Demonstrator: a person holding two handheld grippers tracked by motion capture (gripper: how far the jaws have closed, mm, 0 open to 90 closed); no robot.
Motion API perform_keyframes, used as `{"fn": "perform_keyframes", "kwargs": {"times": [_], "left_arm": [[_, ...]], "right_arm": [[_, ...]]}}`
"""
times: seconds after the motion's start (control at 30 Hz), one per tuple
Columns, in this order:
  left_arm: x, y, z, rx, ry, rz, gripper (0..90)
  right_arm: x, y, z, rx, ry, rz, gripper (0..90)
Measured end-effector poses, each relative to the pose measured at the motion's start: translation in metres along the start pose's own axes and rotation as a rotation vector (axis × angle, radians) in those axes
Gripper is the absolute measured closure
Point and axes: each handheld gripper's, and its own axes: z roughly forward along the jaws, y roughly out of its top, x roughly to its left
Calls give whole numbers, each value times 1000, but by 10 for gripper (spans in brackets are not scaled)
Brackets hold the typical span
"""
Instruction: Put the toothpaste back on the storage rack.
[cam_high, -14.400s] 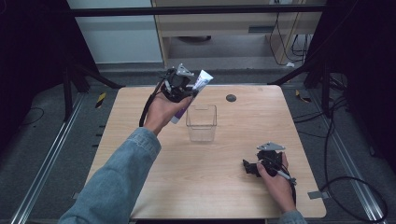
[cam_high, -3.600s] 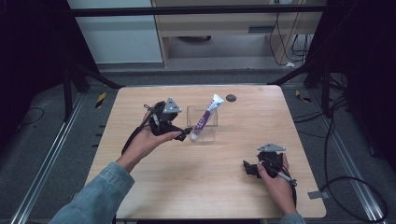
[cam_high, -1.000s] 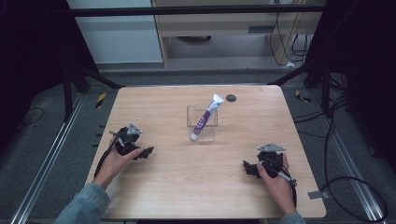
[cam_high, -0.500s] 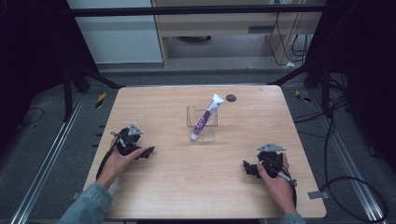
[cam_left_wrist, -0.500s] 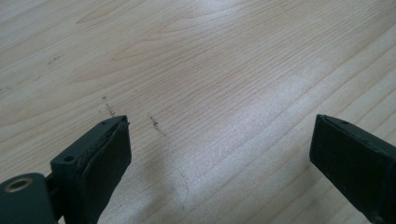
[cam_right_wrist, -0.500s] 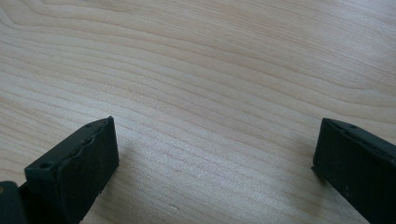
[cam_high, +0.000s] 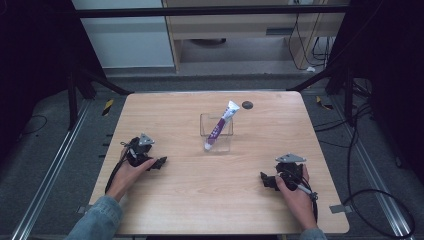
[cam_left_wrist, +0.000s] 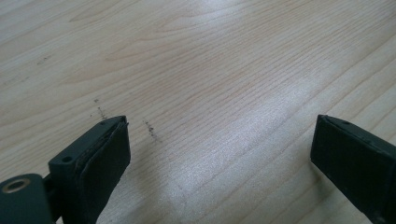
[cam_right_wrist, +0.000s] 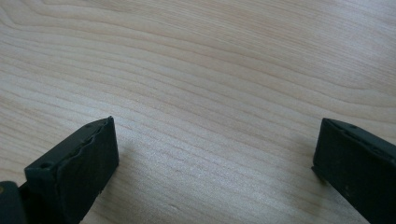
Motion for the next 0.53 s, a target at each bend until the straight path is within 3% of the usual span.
{"fn": "perform_keyframes", "kwargs": {"times": [0.17,0.3,0.53], "left_arm": [[0,-1,4,-5,-15,-10,30],[5,-6,8,-33,-47,-58,4],[8,-6,9,-33,-35,-74,0]], "right_arm": [[0,0,0,0,0,0,3],[0,0,0,0,0,0,3],[0,0,0,0,0,0,3]]}}
